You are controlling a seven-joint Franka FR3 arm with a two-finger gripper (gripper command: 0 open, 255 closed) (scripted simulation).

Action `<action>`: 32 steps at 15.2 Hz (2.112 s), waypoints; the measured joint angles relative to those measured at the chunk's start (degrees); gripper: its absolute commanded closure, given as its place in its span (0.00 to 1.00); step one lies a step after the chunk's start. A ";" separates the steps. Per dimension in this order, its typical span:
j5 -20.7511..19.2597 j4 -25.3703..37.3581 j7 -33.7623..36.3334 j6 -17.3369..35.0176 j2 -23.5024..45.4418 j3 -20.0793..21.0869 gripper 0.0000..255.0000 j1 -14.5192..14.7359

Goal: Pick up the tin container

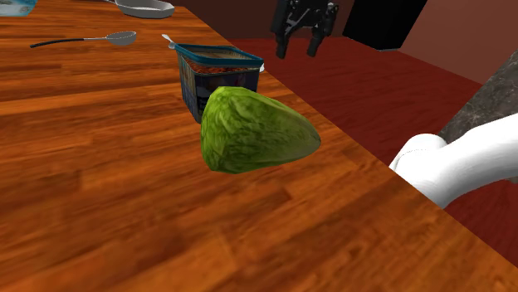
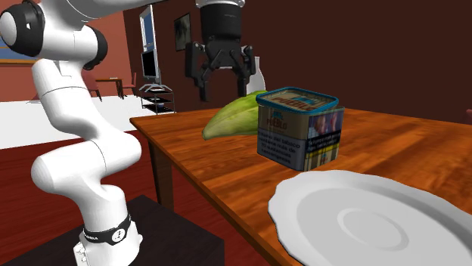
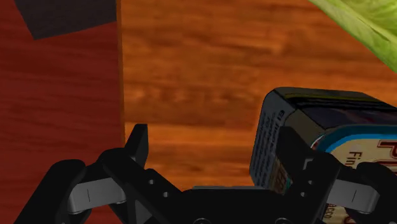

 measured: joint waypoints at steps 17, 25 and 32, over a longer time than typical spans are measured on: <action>1.00 10.82 12.36 0.33 11.70 7.61 1.00 0.60; 1.08 10.70 12.35 0.45 11.53 7.67 1.00 0.67; 0.55 16.30 12.81 -3.58 13.53 7.67 1.00 0.42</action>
